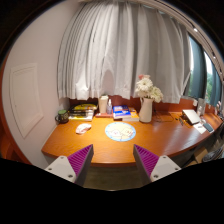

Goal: Arrange mouse

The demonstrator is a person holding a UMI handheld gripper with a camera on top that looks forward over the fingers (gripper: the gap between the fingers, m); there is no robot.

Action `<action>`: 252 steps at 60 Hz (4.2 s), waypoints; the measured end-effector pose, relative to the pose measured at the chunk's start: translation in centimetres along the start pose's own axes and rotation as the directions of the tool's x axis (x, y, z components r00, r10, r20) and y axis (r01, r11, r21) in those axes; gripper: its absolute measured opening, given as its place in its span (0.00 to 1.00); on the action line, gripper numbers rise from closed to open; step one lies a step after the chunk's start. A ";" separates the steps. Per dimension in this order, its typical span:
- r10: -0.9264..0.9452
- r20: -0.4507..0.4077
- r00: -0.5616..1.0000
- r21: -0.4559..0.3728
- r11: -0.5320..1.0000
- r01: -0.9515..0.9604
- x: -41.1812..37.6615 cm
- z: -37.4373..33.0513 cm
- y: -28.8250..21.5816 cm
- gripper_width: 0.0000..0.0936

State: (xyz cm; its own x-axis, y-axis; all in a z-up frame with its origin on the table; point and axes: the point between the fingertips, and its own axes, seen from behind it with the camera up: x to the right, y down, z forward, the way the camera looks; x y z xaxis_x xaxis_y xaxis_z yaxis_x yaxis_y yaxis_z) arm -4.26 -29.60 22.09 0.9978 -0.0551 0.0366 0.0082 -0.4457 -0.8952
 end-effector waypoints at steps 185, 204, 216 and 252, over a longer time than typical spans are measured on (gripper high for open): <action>0.030 0.098 0.995 -0.357 0.934 0.007 5.2 44.1 4.6 0.56; 0.032 0.066 0.997 -0.370 0.929 -0.005 5.1 41.2 3.1 0.90; 0.036 0.011 0.999 -0.275 0.961 -0.032 6.5 31.1 -1.7 0.89; 0.044 0.023 0.999 -0.107 0.993 -0.041 1.6 10.8 -3.2 0.90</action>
State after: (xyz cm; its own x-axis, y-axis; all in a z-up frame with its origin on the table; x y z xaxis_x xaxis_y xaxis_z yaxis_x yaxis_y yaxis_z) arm -1.96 -18.60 20.23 0.9984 -0.0544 -0.0128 -0.0401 -0.5360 -0.8433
